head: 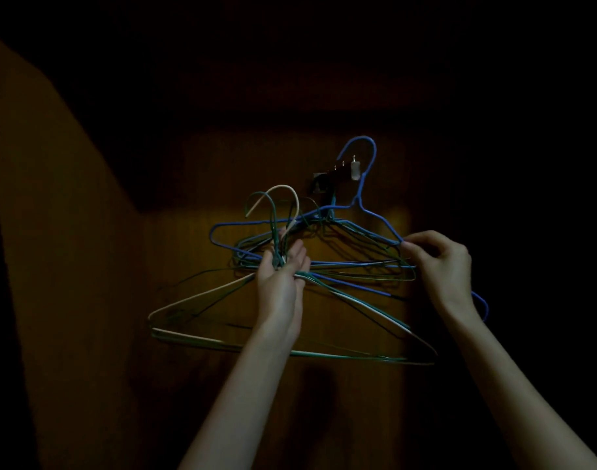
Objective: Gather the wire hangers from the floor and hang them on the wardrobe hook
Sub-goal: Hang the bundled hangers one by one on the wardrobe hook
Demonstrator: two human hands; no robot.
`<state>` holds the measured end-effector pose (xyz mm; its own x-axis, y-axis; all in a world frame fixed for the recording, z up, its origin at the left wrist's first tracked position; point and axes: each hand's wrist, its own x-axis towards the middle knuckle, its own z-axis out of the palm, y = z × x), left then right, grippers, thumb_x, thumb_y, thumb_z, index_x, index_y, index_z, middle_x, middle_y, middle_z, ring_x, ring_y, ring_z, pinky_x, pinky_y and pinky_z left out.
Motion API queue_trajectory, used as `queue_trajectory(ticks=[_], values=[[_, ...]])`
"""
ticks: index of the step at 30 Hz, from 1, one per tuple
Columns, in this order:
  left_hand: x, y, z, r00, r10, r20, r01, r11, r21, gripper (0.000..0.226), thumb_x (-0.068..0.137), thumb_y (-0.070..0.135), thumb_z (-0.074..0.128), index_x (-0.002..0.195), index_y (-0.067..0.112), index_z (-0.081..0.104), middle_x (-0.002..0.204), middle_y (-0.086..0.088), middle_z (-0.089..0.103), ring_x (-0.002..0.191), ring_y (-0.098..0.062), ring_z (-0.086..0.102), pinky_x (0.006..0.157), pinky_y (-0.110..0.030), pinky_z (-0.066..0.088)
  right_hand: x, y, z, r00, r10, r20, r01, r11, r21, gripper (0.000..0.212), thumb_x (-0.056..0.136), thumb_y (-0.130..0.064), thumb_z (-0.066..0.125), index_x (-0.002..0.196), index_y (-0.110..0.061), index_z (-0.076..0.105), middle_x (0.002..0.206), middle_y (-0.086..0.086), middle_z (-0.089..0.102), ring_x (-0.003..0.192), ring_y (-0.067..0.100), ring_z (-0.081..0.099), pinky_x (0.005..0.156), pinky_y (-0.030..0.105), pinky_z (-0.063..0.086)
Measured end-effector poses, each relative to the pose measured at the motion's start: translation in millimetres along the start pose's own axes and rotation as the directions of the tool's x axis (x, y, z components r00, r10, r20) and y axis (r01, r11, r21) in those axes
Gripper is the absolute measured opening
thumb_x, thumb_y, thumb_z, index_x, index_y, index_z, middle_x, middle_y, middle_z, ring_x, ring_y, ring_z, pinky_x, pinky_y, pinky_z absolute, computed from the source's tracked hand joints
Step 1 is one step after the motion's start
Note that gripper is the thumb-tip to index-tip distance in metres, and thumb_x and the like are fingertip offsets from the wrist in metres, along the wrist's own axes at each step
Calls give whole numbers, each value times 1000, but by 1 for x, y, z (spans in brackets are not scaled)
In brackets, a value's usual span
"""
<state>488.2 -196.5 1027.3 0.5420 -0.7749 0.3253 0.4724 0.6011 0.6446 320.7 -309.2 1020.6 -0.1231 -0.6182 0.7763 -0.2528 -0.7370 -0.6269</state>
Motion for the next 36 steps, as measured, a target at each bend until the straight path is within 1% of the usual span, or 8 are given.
queue_trajectory(ticks=[10, 14, 20, 25, 27, 29, 31, 36], values=[[22, -17, -10, 1000, -5, -15, 5, 1000, 14, 59, 92, -15, 36, 146, 7, 27, 128, -23, 53, 123, -28, 50, 104, -34, 40, 36, 34, 50, 995, 100, 29, -97, 990, -104, 11, 88, -25, 62, 91, -19, 70, 86, -1, 67, 80, 11, 56, 68, 27, 38], [36, -21, -12, 999, 4, -42, -5, 1000, -14, 61, 92, -15, 35, 148, 6, 21, 122, -23, 54, 123, -30, 50, 102, -35, 40, 54, 41, 72, 989, 140, 42, -131, 976, -172, 14, 89, -27, 61, 95, -19, 70, 84, -2, 64, 75, 10, 51, 68, 28, 40], [54, -23, -13, 998, 35, -45, -35, 999, 9, 60, 93, -14, 34, 147, 7, 23, 129, -25, 52, 124, -30, 49, 104, -36, 39, 74, 60, 91, 985, 146, 89, -132, 979, -153, 13, 89, -26, 60, 93, -19, 70, 93, 1, 69, 84, 15, 58, 75, 35, 46], [67, -29, -9, 997, 43, -60, -43, 999, 4, 58, 93, -14, 33, 147, 6, 24, 123, -22, 54, 123, -30, 50, 102, -35, 40, 90, 69, 103, 974, 154, 164, -122, 974, -191, 13, 89, -24, 60, 95, -19, 69, 90, -1, 66, 72, 10, 54, 67, 32, 44], [71, -31, -9, 997, 43, -64, -43, 999, 9, 58, 93, -14, 33, 147, 7, 25, 122, -22, 54, 123, -30, 50, 102, -35, 40, 95, 74, 109, 967, 156, 200, -120, 977, -179, 11, 89, -21, 61, 95, -17, 69, 91, -1, 65, 76, 10, 57, 69, 31, 47], [73, -33, -9, 997, 47, -66, -46, 999, 24, 55, 94, -13, 34, 145, 6, 30, 126, -23, 53, 123, -30, 50, 103, -35, 40, 99, 80, 113, 961, 163, 222, -129, 979, -159, 8, 87, -20, 63, 91, -18, 69, 93, 1, 67, 85, 16, 62, 74, 37, 52], [74, -35, -9, 996, 49, -68, -46, 998, 43, 51, 94, -13, 34, 141, 5, 35, 128, -24, 52, 123, -30, 50, 104, -37, 40, 100, 84, 117, 956, 184, 228, -148, 975, -165, 3, 86, -23, 64, 85, -22, 67, 88, 2, 68, 84, 21, 64, 75, 42, 54], [75, -36, -12, 995, 47, -90, -45, 999, 14, 52, 94, -14, 33, 142, 4, 31, 129, -26, 51, 123, -32, 50, 105, -38, 39, 99, 91, 121, 955, 208, 214, -163, 964, -211, 8, 86, -29, 64, 88, -22, 68, 86, 2, 68, 82, 21, 63, 70, 37, 49]])
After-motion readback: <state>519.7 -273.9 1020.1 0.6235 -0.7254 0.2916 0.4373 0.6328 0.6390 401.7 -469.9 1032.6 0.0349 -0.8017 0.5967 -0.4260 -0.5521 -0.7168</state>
